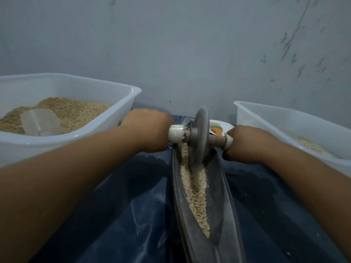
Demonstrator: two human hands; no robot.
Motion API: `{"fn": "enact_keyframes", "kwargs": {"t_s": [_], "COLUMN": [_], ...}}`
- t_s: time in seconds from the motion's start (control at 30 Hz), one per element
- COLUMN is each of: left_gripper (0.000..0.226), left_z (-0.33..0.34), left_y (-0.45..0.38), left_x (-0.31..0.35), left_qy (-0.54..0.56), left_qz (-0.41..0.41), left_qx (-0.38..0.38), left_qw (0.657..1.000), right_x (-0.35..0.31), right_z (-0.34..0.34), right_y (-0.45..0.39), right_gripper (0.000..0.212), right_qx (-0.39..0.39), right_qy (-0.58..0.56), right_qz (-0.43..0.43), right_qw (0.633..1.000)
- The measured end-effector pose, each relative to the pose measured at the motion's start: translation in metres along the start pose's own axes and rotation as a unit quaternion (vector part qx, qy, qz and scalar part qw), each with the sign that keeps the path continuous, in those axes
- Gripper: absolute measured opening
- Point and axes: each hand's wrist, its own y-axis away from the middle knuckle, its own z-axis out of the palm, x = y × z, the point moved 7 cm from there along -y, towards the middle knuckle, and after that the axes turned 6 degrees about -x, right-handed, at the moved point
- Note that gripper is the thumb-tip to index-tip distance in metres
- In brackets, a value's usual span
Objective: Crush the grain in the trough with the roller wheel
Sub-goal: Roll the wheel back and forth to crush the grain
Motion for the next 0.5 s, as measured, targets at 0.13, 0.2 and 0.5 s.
{"fn": "enact_keyframes", "kwargs": {"t_s": [0.13, 0.2, 0.5], "left_gripper": [0.021, 0.023, 0.021], "left_z": [-0.01, -0.01, -0.015], "left_y": [-0.003, 0.004, -0.005], "left_x": [0.008, 0.009, 0.012], "left_qy": [-0.01, -0.027, -0.012], "left_qz": [0.009, 0.019, 0.013], "left_qx": [-0.003, 0.016, 0.012], "left_qw": [1.0, 0.999, 1.0], "right_x": [0.004, 0.01, 0.005], "right_z": [0.005, 0.016, 0.01], "right_y": [-0.002, 0.006, -0.002], "right_gripper": [0.026, 0.02, 0.021], "right_qx": [-0.014, -0.041, -0.04], "right_qy": [-0.03, -0.041, -0.074], "right_qz": [0.015, 0.014, 0.029], "right_qw": [0.999, 0.998, 0.996]}}
